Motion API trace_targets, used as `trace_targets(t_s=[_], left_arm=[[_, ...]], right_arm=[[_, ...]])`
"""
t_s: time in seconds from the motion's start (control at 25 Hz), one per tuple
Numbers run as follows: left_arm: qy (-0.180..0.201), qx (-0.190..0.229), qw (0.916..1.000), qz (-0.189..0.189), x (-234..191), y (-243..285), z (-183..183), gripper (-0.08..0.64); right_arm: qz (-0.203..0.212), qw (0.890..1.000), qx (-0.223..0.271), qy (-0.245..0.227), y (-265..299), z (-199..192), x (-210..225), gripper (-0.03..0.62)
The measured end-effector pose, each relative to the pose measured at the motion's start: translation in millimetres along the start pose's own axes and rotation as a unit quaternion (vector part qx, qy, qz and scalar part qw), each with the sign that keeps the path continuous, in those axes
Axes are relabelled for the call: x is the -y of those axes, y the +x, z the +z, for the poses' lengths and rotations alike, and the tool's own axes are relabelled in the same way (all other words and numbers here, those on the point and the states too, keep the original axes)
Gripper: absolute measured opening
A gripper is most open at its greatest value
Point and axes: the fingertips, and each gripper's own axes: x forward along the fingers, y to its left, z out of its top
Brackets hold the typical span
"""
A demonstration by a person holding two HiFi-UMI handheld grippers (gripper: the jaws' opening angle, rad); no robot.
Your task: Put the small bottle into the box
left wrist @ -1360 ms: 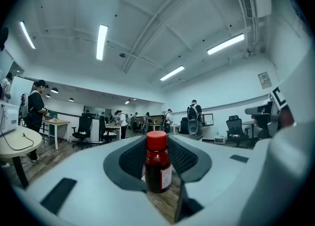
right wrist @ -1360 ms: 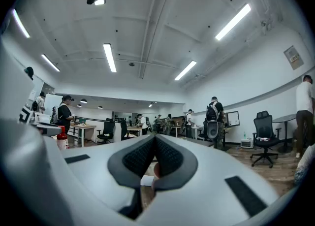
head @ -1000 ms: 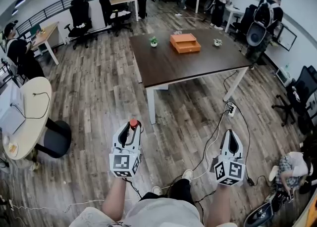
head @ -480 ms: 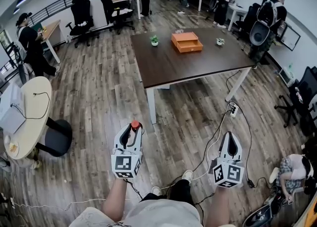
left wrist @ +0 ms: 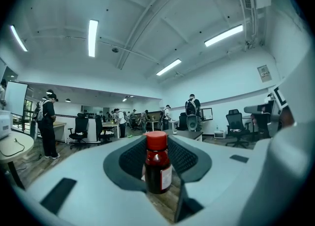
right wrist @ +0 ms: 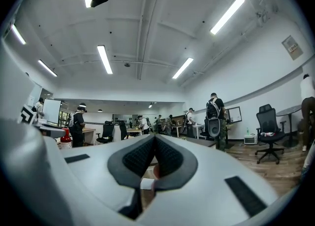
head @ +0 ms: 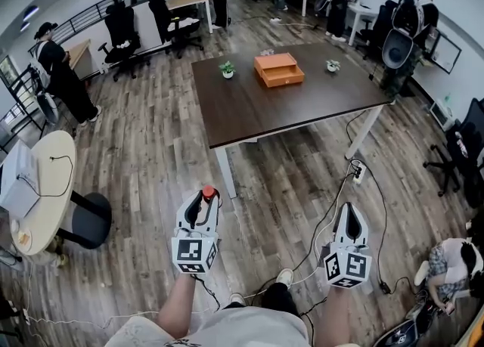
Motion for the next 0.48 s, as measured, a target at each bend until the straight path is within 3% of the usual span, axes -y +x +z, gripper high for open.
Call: trace_targets(t_s=[0.48], left_arm=[[-0.001, 0.007, 0.9993, -0.036, 103.2, 126.9, 18.6, 0.130]], right_arm=[[-0.019, 1.000, 0.005, 0.004, 63.8, 5.1, 126.6, 0.002]])
